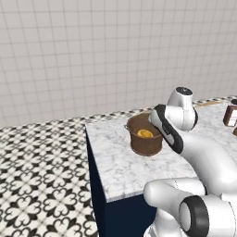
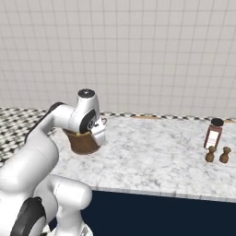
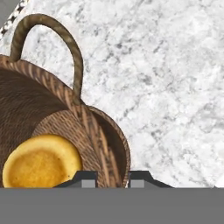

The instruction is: Open the cabinet, pick up the bread from the cabinet and place it in the basket. Then move the basket to the dining counter.

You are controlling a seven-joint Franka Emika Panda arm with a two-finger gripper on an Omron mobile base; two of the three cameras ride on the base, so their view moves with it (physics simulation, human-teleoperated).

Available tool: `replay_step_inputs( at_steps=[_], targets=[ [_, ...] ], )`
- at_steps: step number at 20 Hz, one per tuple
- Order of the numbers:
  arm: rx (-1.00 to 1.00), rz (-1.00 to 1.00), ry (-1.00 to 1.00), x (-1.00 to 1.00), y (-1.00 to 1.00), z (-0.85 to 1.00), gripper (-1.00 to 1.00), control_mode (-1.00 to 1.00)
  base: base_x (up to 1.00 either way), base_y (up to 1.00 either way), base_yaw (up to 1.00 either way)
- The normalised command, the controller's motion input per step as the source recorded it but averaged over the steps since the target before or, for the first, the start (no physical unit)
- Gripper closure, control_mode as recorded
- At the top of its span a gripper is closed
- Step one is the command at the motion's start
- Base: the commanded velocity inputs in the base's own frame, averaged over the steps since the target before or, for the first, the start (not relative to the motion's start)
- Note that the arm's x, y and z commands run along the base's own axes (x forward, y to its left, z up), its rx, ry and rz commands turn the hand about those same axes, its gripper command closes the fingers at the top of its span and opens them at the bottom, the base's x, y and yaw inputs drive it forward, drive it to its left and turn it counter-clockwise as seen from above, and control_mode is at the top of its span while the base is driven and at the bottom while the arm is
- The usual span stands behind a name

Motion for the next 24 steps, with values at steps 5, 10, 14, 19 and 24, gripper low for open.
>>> replay_step_inputs(
  at_steps=[5, 10, 14, 19, 24],
  targets=[
    [-0.03, 0.00, 0.03, 0.40, -0.01, -0.89, 1.00, -1.00, 0.00, 0.00, 0.00],
    [0.01, 0.00, 0.00, 0.15, -0.03, -0.54, 1.00, -1.00, 0.00, 0.00, 0.00],
    [0.00, 0.00, 0.01, 0.01, 0.00, -0.27, -1.00, -1.00, 0.00, 0.00, 0.00],
    [0.00, 0.00, 0.03, 0.00, 0.00, 0.04, -1.00, -1.00, 0.00, 0.00, 0.00],
    [-0.01, 0.00, 0.00, -0.01, -0.04, 0.44, -1.00, -1.00, 0.00, 0.00, 0.00]
  ],
)
